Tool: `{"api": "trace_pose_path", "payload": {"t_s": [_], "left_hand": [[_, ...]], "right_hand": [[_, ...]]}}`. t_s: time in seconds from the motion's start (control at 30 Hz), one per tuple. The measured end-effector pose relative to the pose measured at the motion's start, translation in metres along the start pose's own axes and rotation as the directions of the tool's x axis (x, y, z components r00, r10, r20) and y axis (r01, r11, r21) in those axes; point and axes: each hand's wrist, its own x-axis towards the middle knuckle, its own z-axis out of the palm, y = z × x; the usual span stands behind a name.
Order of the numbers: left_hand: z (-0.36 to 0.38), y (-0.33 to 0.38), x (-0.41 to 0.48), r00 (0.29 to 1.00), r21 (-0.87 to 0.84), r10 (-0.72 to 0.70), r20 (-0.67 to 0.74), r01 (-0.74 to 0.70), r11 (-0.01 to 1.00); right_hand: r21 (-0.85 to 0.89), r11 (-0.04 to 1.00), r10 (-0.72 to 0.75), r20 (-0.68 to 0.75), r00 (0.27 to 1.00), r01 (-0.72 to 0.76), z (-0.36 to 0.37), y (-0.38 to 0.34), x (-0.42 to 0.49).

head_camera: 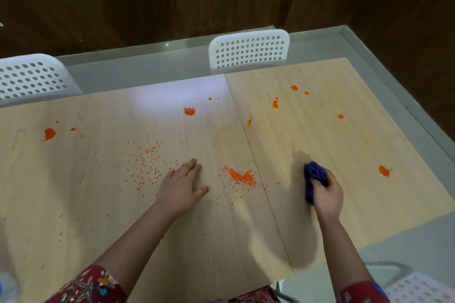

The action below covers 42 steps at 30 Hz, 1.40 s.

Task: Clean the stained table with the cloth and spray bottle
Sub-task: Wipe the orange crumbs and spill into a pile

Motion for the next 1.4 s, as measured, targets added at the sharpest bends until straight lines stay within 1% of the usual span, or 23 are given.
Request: {"api": "trace_pose_path", "payload": {"t_s": [0.07,0.13,0.17,0.27,0.33,0.4,0.43,0.5,0.57,0.6,0.67,0.7,0.83,0.9,0.97,1.03,1.1,1.13,1.23,1.27,1.33,1.37,1.4], "left_hand": [[0.003,0.000,-0.007,1.000,0.009,0.001,0.024,-0.001,1.000],[0.008,0.000,-0.012,0.999,0.002,0.002,0.040,-0.002,1.000],[0.010,0.000,-0.013,0.999,0.000,0.003,0.047,-0.003,1.000],[0.011,-0.001,-0.014,0.997,0.017,0.010,0.083,-0.011,1.000],[0.010,-0.001,-0.014,0.993,0.042,0.024,0.113,-0.028,0.999],[0.008,-0.004,-0.015,0.991,0.052,0.037,0.131,-0.044,0.998],[0.007,-0.005,-0.014,0.990,0.051,0.042,0.138,-0.050,0.997],[0.006,-0.008,-0.012,0.988,0.053,0.053,0.144,-0.061,0.997],[0.007,-0.011,-0.011,0.990,0.050,0.057,0.129,-0.063,0.997],[0.008,-0.011,-0.011,0.991,0.051,0.057,0.118,-0.064,0.997],[0.009,-0.010,-0.013,0.993,0.052,0.060,0.102,-0.066,0.996],[0.010,-0.009,-0.015,0.993,0.045,0.059,0.100,-0.063,0.997],[0.008,-0.005,-0.014,0.999,-0.026,0.028,0.045,-0.027,0.999],[0.004,-0.007,-0.016,1.000,-0.080,0.005,-0.015,-0.006,0.997],[0.002,-0.015,-0.026,0.996,-0.125,-0.026,-0.086,0.015,0.992],[0.004,-0.029,-0.039,0.987,-0.144,-0.057,-0.153,0.035,0.989],[0.007,-0.044,-0.051,0.975,-0.171,-0.094,-0.201,0.060,0.983],[0.009,-0.050,-0.056,0.971,-0.185,-0.112,-0.211,0.073,0.980],[0.011,-0.071,-0.063,0.961,-0.186,-0.172,-0.216,0.132,0.974],[0.010,-0.077,-0.064,0.958,-0.187,-0.192,-0.213,0.153,0.970],[0.007,-0.089,-0.065,0.951,-0.191,-0.225,-0.212,0.185,0.964],[0.005,-0.096,-0.066,0.949,-0.188,-0.238,-0.208,0.200,0.962],[0.003,-0.100,-0.066,0.948,-0.186,-0.247,-0.202,0.210,0.960]], "right_hand": [[-0.145,0.988,-0.067,-0.071,0.995,0.057,-0.005,0.017,-0.009],[-0.276,0.956,-0.129,-0.079,0.988,0.103,0.007,0.020,-0.019],[-0.296,0.950,-0.131,-0.081,0.988,0.102,0.018,0.016,-0.025],[-0.297,0.946,-0.148,-0.039,0.988,0.130,0.060,-0.011,-0.051],[-0.272,0.931,-0.233,0.072,0.970,0.244,0.087,-0.025,-0.072],[-0.171,0.926,-0.309,0.173,0.935,0.337,0.100,-0.031,-0.084],[-0.122,0.936,-0.308,0.169,0.936,0.330,0.101,-0.031,-0.082],[-0.092,0.971,-0.216,0.065,0.974,0.221,0.092,-0.027,-0.067],[-0.177,0.977,-0.118,-0.010,0.993,0.115,0.082,-0.023,-0.051],[-0.245,0.964,-0.108,-0.019,0.994,0.100,0.081,-0.022,-0.047],[-0.340,0.930,-0.147,0.004,0.989,0.140,0.088,-0.027,-0.052],[-0.350,0.919,-0.181,0.033,0.983,0.181,0.096,-0.032,-0.058],[-0.295,0.876,-0.322,0.233,0.918,0.382,0.128,-0.052,-0.087],[-0.216,0.875,-0.364,0.300,0.882,0.434,0.130,-0.055,-0.089],[-0.153,0.902,-0.365,0.227,0.903,0.403,0.123,-0.055,-0.079],[-0.194,0.931,-0.290,0.123,0.949,0.310,0.114,-0.053,-0.061],[-0.304,0.921,-0.214,0.129,0.968,0.244,0.114,-0.053,-0.051],[-0.336,0.908,-0.207,0.157,0.966,0.250,0.118,-0.055,-0.051],[-0.319,0.874,-0.289,0.263,0.920,0.366,0.141,-0.067,-0.068],[-0.312,0.846,-0.332,0.326,0.885,0.432,0.149,-0.070,-0.077],[-0.240,0.796,-0.398,0.485,0.779,0.556,0.160,-0.075,-0.089],[-0.171,0.795,-0.418,0.542,0.730,0.582,0.161,-0.076,-0.092],[-0.113,0.810,-0.428,0.558,0.711,0.576,0.158,-0.075,-0.091]]}}
